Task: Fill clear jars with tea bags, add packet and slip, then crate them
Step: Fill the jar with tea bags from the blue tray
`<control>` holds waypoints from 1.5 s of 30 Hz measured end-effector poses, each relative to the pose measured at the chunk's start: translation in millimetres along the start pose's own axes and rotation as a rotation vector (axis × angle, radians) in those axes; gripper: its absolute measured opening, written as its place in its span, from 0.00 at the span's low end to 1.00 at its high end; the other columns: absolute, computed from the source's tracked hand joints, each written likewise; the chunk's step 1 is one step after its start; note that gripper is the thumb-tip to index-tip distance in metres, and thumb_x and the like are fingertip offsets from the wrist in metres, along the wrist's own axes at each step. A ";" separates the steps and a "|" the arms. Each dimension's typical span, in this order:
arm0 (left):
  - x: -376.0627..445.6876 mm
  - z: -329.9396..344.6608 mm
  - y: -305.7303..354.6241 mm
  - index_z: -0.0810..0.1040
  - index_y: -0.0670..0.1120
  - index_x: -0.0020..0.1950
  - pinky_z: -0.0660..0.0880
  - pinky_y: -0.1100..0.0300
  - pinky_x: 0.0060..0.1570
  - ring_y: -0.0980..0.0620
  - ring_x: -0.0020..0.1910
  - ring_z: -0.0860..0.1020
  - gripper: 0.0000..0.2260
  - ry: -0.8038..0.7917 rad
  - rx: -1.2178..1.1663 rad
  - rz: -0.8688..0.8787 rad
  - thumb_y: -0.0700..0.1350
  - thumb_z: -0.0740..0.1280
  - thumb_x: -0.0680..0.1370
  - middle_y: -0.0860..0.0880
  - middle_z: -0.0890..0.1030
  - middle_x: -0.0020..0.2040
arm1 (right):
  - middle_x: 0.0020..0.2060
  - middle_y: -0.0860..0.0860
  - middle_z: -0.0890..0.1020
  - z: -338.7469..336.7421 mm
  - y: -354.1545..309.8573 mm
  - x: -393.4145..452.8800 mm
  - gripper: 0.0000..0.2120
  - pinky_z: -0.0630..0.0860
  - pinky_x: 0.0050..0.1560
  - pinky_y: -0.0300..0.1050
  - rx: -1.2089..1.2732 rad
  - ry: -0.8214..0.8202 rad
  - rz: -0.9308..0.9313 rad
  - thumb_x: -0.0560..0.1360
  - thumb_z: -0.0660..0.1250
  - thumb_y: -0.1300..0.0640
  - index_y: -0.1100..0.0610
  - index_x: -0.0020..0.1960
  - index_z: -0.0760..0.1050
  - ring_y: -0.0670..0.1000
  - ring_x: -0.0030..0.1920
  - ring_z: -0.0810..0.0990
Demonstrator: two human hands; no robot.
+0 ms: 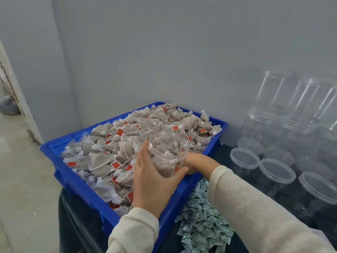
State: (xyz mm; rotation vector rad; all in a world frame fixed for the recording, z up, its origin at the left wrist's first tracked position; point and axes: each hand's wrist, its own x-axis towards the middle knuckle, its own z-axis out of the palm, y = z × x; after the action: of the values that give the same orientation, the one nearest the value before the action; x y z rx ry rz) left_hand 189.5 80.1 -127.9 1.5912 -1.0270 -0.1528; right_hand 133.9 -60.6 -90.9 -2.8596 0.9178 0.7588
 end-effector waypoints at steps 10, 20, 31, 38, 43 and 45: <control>-0.2 -0.8 0.2 0.50 0.66 0.70 0.59 0.62 0.62 0.62 0.66 0.59 0.46 0.006 0.015 0.024 0.65 0.74 0.60 0.54 0.62 0.74 | 0.32 0.51 0.73 1.5 25.3 -12.9 0.09 0.70 0.36 0.42 0.654 0.394 0.132 0.74 0.67 0.60 0.56 0.36 0.71 0.49 0.34 0.71; 1.0 -0.8 0.5 0.52 0.67 0.67 0.62 0.73 0.43 0.75 0.47 0.71 0.44 -0.034 0.002 0.017 0.67 0.73 0.58 0.55 0.68 0.66 | 0.47 0.48 0.78 -47.5 31.6 -78.7 0.13 0.80 0.36 0.36 1.136 0.913 0.000 0.69 0.75 0.52 0.47 0.47 0.73 0.49 0.46 0.80; 2.9 0.3 -2.1 0.49 0.70 0.67 0.63 0.78 0.32 0.76 0.45 0.72 0.45 -0.074 0.000 -0.074 0.68 0.72 0.57 0.52 0.78 0.57 | 0.39 0.49 0.83 -62.9 -6.8 -105.2 0.08 0.79 0.39 0.36 1.088 0.974 -0.213 0.68 0.77 0.52 0.49 0.44 0.79 0.45 0.38 0.81; 4.0 -0.2 -2.9 0.50 0.72 0.65 0.68 0.69 0.45 0.63 0.47 0.78 0.44 -0.091 -0.041 -0.106 0.71 0.70 0.55 0.48 0.78 0.59 | 0.36 0.42 0.79 -45.3 -22.2 -89.7 0.12 0.73 0.36 0.33 0.946 0.892 -0.130 0.68 0.76 0.47 0.44 0.42 0.73 0.41 0.36 0.77; 3.3 0.8 -3.2 0.50 0.71 0.67 0.66 0.70 0.46 0.61 0.50 0.77 0.45 -0.083 -0.051 -0.090 0.70 0.71 0.56 0.50 0.79 0.57 | 0.36 0.44 0.78 -37.2 -29.6 -86.2 0.14 0.70 0.35 0.35 0.914 0.841 -0.085 0.70 0.75 0.46 0.46 0.41 0.69 0.43 0.37 0.76; 3.2 1.9 -2.9 0.52 0.68 0.68 0.67 0.67 0.51 0.59 0.56 0.74 0.45 -0.068 -0.032 -0.068 0.69 0.72 0.57 0.51 0.75 0.64 | 0.36 0.43 0.78 -34.5 -32.4 -85.7 0.13 0.69 0.36 0.35 0.883 0.815 -0.082 0.70 0.74 0.45 0.46 0.41 0.69 0.42 0.37 0.77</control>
State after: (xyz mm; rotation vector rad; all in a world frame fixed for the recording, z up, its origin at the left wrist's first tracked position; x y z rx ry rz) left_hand 191.9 76.4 -129.6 1.6014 -1.0186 -0.2699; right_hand 106.8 5.5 -24.1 -2.2768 0.8470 -0.7329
